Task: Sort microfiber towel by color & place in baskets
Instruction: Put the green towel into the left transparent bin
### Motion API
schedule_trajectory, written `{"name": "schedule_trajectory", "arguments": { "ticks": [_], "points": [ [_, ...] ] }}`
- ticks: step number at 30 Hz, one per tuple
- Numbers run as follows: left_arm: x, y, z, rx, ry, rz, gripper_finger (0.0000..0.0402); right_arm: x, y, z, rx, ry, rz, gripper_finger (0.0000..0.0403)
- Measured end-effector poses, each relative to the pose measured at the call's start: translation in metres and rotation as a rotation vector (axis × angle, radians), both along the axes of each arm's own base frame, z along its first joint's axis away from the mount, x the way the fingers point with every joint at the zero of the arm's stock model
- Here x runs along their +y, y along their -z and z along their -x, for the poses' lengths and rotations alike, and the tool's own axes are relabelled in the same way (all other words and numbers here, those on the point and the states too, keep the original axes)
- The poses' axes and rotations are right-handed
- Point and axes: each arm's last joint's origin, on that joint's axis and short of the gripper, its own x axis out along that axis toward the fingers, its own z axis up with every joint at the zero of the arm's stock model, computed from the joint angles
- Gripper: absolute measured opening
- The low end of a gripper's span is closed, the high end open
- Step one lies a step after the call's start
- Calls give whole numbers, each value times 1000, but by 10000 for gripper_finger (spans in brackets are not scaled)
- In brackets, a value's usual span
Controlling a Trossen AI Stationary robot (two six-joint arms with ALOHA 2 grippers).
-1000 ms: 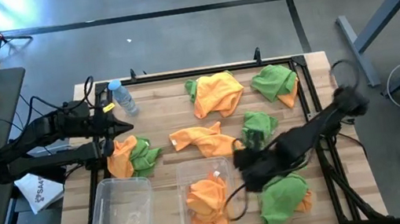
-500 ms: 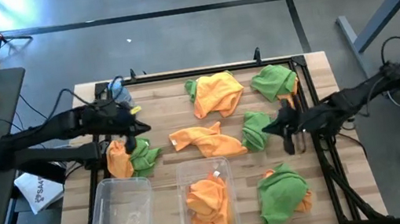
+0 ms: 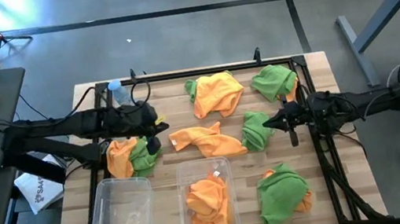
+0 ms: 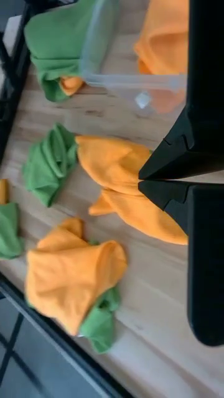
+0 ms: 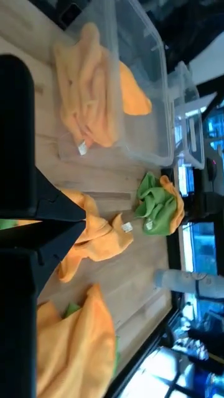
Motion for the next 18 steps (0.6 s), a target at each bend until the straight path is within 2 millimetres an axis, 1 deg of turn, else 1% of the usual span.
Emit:
{"name": "schedule_trajectory", "arguments": {
  "ticks": [4,7,10,13,18],
  "points": [
    [-2,-14,-15,-7,-3,-10,0,-11,0,0,-1,17,28,0],
    [-3,-20,-24,7,-1,-10,0,-17,0,1,-1,16,11,0],
    [-6,-23,-29,34,3,-3,0,-20,0,2,-2,27,-6,0],
    [-8,-24,-30,80,-49,57,0,-22,0,2,0,56,-52,0],
    [-6,-16,-23,217,-149,132,0,-22,1,2,9,72,-113,0]
  ]
}}
